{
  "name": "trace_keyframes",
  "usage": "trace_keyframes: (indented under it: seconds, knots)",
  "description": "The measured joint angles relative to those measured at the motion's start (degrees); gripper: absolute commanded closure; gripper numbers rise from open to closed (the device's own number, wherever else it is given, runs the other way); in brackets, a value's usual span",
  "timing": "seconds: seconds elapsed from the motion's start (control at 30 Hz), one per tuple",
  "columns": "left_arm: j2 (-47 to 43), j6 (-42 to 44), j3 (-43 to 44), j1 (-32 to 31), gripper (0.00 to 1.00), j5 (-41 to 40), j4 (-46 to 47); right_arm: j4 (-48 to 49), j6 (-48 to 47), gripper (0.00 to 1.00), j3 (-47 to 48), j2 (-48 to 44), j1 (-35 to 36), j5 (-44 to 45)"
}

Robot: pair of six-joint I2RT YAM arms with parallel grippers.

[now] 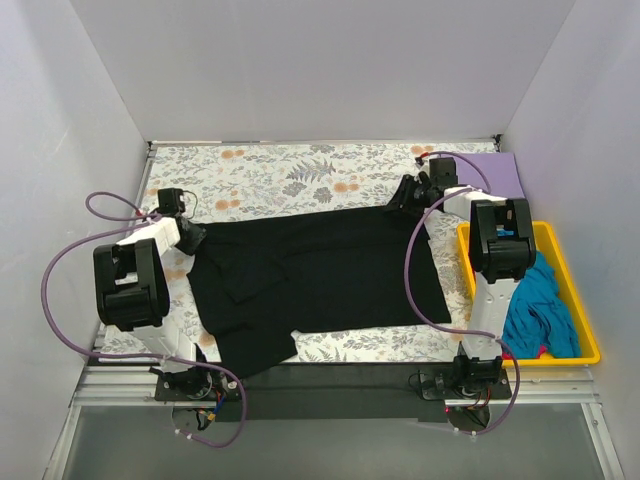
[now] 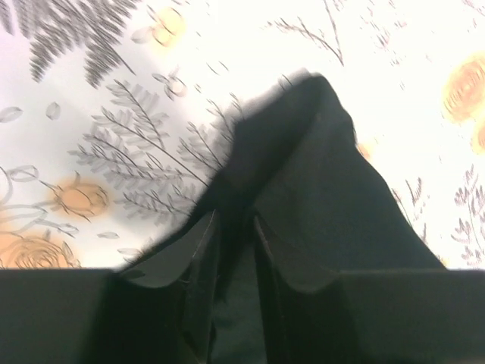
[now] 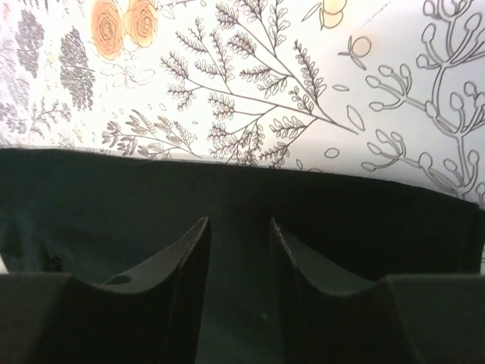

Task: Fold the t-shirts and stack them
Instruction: Fold the tshirt

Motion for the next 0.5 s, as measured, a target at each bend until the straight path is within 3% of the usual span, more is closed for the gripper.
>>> trace_keyframes:
  seconds: [0.37, 0.43, 0.5]
  knots:
    - [5.7, -0.9, 5.5, 3.3, 0.85, 1.8, 0.3, 2.1, 2.5, 0.55, 2.0, 2.6, -2.3, -3.8]
    - [7.5, -0.9, 7.7, 3.4, 0.84, 2.3, 0.6, 2.0, 2.4, 0.54, 2.6, 2.9, -2.3, -3.7]
    - [9.0, -0.8, 9.7, 3.4, 0.75, 2.8, 0.5, 2.0, 2.1, 0.54, 3.0, 2.9, -2.3, -3.3]
